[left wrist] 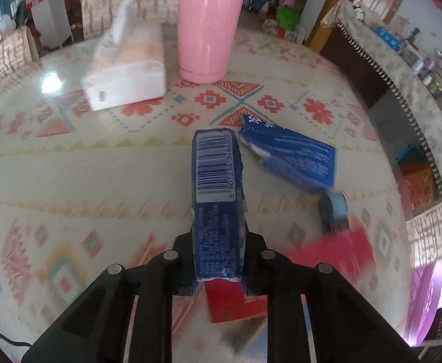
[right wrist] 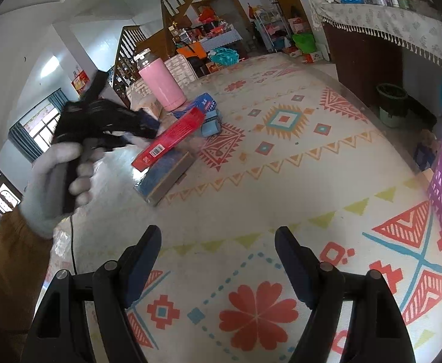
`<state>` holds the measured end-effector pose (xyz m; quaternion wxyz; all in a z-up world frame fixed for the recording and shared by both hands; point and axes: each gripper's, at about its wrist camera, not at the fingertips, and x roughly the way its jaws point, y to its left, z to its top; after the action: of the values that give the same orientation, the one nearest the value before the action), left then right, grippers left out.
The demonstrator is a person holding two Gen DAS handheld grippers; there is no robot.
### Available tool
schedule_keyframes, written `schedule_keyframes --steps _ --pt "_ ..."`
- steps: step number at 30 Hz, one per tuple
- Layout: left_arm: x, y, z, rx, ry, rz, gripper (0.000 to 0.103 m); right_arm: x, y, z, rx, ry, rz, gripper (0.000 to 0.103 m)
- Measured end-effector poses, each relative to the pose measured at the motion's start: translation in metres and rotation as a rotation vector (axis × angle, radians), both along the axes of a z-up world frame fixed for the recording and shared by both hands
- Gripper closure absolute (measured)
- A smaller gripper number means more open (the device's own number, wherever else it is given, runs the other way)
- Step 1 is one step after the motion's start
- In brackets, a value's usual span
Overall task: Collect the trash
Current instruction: 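Return to the table and grasp the blue snack box with the left tool, then grasp the long red box with the right tool while left tool holds blue box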
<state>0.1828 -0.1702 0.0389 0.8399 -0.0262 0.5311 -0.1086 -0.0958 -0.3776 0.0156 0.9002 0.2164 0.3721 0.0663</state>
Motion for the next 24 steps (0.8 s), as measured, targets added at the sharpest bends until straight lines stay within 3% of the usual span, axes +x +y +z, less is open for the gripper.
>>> schedule_keyframes --steps 6,11,16,19,24 --pt "-0.072 0.046 0.027 -0.061 -0.085 -0.039 0.084 0.000 0.003 0.000 -0.018 0.007 0.004 0.021" --pt "-0.121 0.069 0.023 -0.044 -0.160 -0.026 0.084 0.007 0.006 -0.003 -0.027 0.057 0.021 0.019" --pt "-0.137 0.084 0.013 0.048 -0.240 0.002 0.084 0.014 0.026 0.017 -0.108 0.066 0.035 0.019" --pt "-0.136 0.097 0.006 0.021 -0.232 0.030 0.084 0.030 0.051 0.042 -0.166 0.028 0.060 0.016" --pt "-0.137 0.115 0.006 0.068 -0.284 0.077 0.084 0.099 0.092 0.055 -0.195 0.077 0.071 0.016"
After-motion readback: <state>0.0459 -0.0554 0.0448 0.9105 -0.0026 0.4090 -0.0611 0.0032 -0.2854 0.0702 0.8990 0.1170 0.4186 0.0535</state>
